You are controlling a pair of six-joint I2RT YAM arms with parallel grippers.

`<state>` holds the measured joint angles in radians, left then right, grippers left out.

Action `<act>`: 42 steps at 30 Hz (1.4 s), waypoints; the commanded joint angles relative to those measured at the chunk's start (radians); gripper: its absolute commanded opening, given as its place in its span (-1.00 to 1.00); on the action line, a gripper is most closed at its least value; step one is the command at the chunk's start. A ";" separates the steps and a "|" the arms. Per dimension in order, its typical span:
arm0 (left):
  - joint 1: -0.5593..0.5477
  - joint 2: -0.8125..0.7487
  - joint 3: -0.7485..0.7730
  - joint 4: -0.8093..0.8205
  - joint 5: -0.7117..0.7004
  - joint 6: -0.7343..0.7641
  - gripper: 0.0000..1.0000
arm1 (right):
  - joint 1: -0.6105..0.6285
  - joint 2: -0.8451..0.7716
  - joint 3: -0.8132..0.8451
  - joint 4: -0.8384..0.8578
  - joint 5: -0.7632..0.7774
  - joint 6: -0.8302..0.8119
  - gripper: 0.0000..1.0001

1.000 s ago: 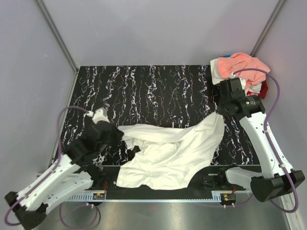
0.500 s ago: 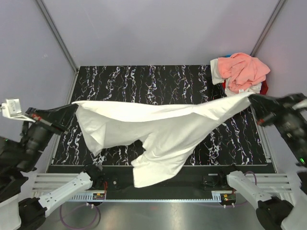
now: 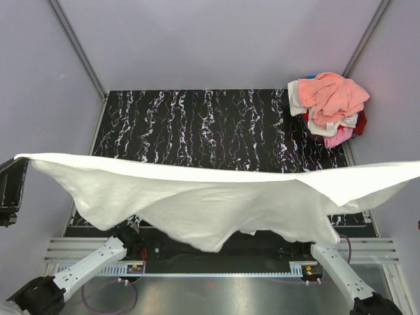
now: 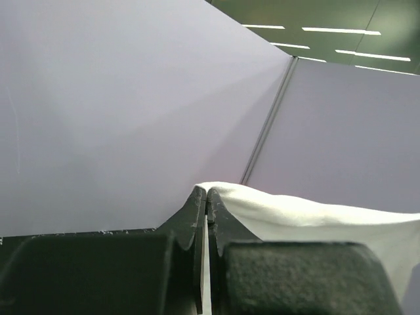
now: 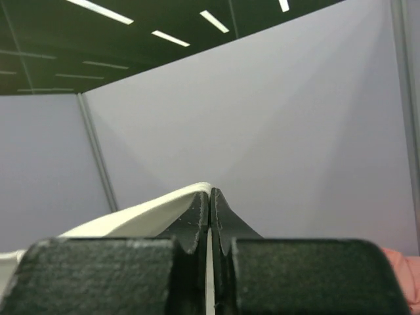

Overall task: Fold and stack the t-shirts
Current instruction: Flatten the tshirt out

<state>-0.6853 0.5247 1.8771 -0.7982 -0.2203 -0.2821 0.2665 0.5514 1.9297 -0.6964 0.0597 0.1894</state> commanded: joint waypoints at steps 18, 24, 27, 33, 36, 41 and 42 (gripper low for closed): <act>0.684 1.059 -0.025 -0.051 0.212 -0.127 -0.78 | -0.004 1.506 0.634 -0.179 0.166 -0.068 -0.63; 0.734 1.334 0.123 -0.107 0.285 -0.169 0.83 | -0.016 1.722 0.745 -0.241 0.129 0.015 0.99; 0.733 1.295 0.049 -0.069 0.294 -0.155 0.96 | -0.016 1.598 0.546 -0.155 0.129 0.016 0.99; 0.692 1.083 -0.235 0.016 0.283 -0.129 0.93 | -0.016 1.458 0.327 -0.112 0.097 0.031 1.00; 0.630 0.953 -0.460 0.089 0.254 -0.134 0.90 | -0.015 1.426 0.212 -0.133 0.069 0.064 0.98; 0.538 0.781 -0.777 0.242 0.263 -0.215 0.82 | -0.009 1.242 -0.170 -0.022 0.006 0.197 0.93; 0.515 0.770 -0.846 0.264 0.265 -0.226 0.82 | -0.007 1.214 -0.292 -0.003 0.011 0.215 0.93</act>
<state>-0.1303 1.3079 1.1614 -0.6559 0.0387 -0.4557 0.2554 1.8339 1.8431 -0.7631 0.1135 0.3096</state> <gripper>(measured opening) 0.918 0.968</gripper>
